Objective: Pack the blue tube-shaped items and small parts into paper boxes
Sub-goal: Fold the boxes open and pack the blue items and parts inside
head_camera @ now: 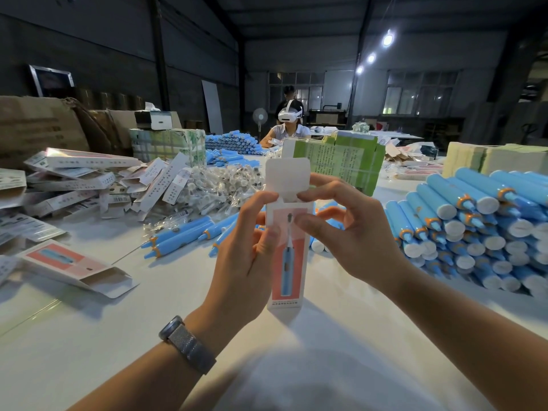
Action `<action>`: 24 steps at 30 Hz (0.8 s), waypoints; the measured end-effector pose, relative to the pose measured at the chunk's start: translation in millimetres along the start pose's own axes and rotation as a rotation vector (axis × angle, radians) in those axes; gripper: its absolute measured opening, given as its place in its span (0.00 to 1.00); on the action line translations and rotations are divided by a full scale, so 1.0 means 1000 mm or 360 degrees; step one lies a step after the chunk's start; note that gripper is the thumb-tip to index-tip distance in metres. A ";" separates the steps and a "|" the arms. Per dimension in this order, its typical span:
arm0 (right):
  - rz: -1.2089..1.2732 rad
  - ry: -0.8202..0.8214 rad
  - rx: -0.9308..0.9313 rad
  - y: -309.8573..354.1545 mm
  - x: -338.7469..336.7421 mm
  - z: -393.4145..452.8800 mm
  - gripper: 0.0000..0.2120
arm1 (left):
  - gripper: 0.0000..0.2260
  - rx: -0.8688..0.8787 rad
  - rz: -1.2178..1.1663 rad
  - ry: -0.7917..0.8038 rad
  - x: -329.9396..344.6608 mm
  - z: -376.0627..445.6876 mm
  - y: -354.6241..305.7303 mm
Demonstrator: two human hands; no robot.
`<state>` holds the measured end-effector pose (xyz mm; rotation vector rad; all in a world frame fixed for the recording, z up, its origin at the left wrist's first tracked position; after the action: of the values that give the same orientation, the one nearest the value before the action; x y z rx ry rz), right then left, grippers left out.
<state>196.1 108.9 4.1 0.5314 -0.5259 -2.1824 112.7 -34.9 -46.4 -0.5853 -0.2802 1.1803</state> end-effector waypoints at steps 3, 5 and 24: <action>0.0009 0.0002 0.0009 0.002 -0.001 0.001 0.11 | 0.13 -0.0015 -0.0031 0.0001 0.000 0.001 0.001; 0.0021 0.0000 0.0033 0.003 -0.001 0.001 0.11 | 0.13 -0.0031 -0.0057 0.0002 -0.001 0.000 0.001; 0.0090 -0.0021 0.0087 0.007 -0.005 0.004 0.29 | 0.11 -0.0089 -0.0209 0.0070 -0.001 0.002 -0.001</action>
<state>201.3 109.3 12.1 0.5254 -0.6023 -2.1244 111.8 -35.9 -44.5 -0.6315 -0.3103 1.0344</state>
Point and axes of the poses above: each hand's wrist, its own z-axis towards the middle knuckle, its own x-axis out of the palm, y = z × x, the point moved 1 cm from there along z, towards the middle knuckle, and after that the axes turned 6 degrees about -y, right-handed, at the moved point
